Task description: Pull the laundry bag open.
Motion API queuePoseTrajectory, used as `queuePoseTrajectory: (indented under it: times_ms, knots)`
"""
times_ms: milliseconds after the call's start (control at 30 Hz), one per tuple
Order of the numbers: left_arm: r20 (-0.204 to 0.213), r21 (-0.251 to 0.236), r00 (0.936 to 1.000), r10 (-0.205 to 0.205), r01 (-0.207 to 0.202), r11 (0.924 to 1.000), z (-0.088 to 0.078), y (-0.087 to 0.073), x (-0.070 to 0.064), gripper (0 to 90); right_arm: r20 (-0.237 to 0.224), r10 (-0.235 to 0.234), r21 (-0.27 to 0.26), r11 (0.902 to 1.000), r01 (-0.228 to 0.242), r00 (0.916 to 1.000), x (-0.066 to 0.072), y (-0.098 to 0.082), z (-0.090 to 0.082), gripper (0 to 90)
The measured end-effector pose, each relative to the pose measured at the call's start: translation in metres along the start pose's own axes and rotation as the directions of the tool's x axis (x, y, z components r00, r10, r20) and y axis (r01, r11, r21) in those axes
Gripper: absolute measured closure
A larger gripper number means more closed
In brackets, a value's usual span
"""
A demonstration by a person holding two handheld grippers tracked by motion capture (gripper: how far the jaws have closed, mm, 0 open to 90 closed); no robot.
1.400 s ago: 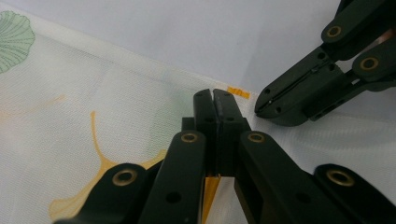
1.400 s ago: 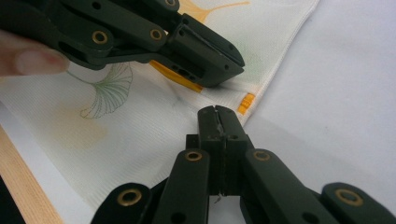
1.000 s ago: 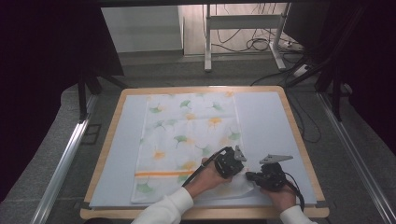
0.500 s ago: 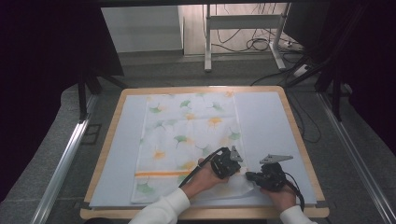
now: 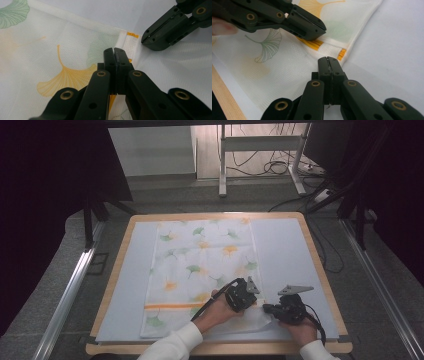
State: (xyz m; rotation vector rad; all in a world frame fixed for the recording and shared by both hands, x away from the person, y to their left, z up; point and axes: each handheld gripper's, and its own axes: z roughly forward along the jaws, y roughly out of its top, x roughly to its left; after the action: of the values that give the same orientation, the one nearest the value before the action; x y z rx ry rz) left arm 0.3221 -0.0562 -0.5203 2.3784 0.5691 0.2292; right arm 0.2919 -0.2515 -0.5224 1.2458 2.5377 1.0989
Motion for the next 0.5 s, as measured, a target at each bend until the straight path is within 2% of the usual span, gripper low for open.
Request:
queuePoseTrajectory:
  times_ms: [233, 367, 500]
  knots:
    - [0.013, -0.008, 0.9999, -0.012, 0.012, 0.9999, 0.004, 0.003, 0.001, 90.0, 0.022, 0.007, -0.020, 0.9998, -0.006, 0.9997, -0.002, 0.010, 0.002, 89.6]
    - [-0.011, -0.002, 0.9999, 0.009, -0.009, 1.0000, 0.005, 0.005, -0.002, 90.0, 0.006, 0.053, -0.016, 0.9985, -0.053, 0.9986, -0.008, 0.012, 0.004, 89.6]
    - [-0.021, 0.010, 0.9997, 0.015, -0.015, 0.9998, 0.005, 0.006, -0.003, 90.0, 0.008, 0.057, -0.011, 0.9983, -0.057, 0.9983, -0.008, 0.012, 0.006, 89.7]
